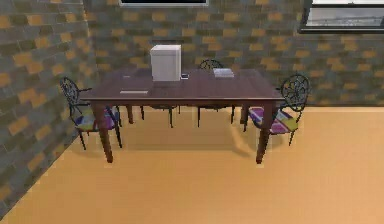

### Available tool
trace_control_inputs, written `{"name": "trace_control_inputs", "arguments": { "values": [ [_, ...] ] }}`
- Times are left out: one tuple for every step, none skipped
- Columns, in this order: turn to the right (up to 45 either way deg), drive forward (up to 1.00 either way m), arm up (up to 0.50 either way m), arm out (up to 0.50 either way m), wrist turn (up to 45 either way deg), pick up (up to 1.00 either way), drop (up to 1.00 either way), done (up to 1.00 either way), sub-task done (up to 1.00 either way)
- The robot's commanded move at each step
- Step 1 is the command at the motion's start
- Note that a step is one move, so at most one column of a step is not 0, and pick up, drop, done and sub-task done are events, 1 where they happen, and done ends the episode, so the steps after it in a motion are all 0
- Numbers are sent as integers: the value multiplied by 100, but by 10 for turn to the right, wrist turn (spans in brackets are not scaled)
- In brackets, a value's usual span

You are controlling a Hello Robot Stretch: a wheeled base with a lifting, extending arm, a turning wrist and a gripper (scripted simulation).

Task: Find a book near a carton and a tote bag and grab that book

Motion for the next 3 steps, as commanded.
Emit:
{"name": "trace_control_inputs", "arguments": {
  "values": [
    [0,100,0,0,0,0,0,0,0],
    [150,0,0,0,0,0,0,0,0],
    [0,5,0,0,0,0,0,0,0]
  ]
}}
